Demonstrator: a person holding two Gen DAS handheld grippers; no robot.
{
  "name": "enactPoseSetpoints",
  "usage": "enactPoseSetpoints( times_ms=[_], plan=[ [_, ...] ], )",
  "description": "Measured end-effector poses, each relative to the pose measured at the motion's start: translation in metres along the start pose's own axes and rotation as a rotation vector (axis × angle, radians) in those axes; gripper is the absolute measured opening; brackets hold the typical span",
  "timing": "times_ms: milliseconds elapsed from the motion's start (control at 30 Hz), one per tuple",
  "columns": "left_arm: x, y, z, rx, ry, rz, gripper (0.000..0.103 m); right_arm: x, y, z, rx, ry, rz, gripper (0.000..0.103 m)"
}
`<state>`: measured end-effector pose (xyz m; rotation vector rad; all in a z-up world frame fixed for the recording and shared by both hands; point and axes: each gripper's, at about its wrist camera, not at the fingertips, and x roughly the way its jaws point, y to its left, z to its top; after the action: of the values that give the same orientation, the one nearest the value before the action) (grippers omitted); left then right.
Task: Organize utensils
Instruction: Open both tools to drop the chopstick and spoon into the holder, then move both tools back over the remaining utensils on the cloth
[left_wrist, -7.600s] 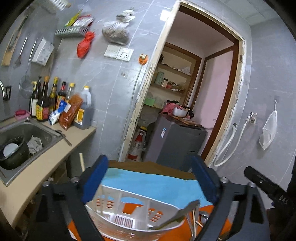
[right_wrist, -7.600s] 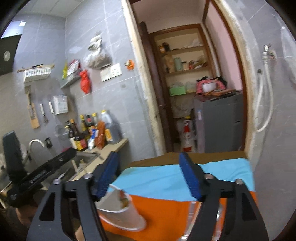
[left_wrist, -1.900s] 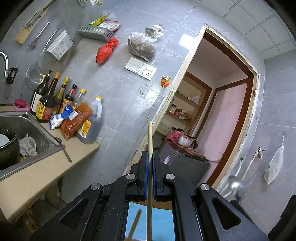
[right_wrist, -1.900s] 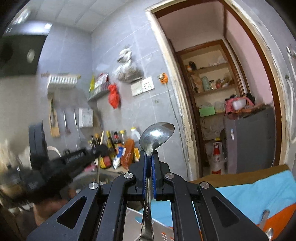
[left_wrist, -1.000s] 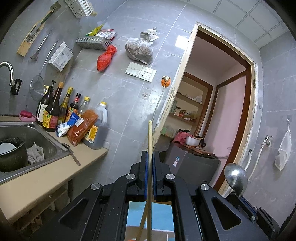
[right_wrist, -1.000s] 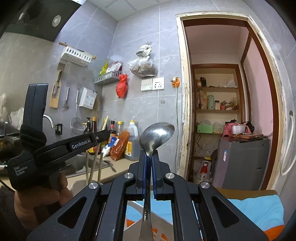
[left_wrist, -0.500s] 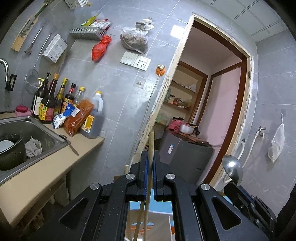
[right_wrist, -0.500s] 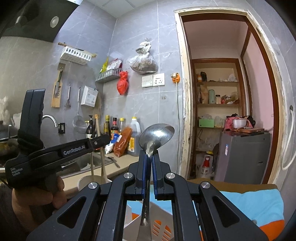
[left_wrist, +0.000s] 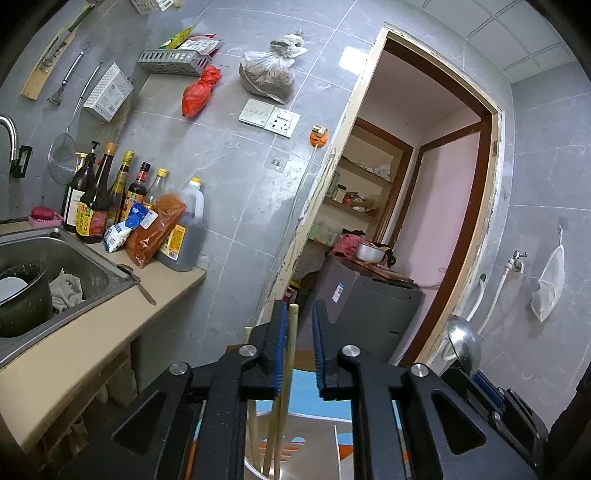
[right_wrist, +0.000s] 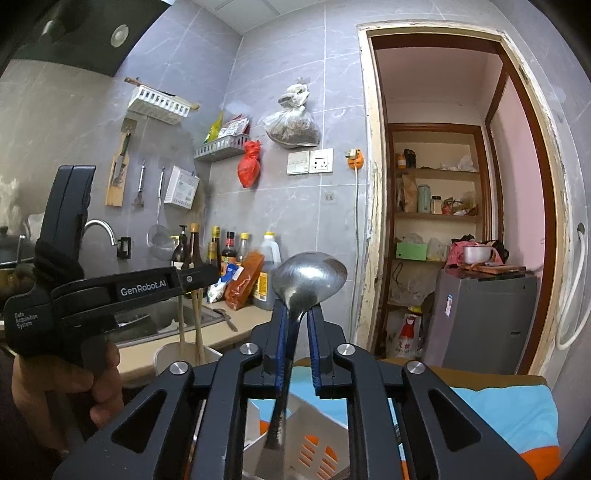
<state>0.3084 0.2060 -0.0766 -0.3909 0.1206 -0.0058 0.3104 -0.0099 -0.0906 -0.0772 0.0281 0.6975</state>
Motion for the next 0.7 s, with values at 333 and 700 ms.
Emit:
enactPoseSetpoints(
  times_ms=[333, 700],
  plan=[
    [-0.002, 0.003, 0.005, -0.029, 0.013, -0.005, 0.022, -0.008, -0.015, 0.007, 0.05, -0.004, -0.039, 0.025],
    [-0.018, -0.044, 0.026, 0.05, 0.012, 0.01, 0.08, -0.046, -0.062, 0.048, 0.151, 0.01, -0.141, 0.077]
  ],
)
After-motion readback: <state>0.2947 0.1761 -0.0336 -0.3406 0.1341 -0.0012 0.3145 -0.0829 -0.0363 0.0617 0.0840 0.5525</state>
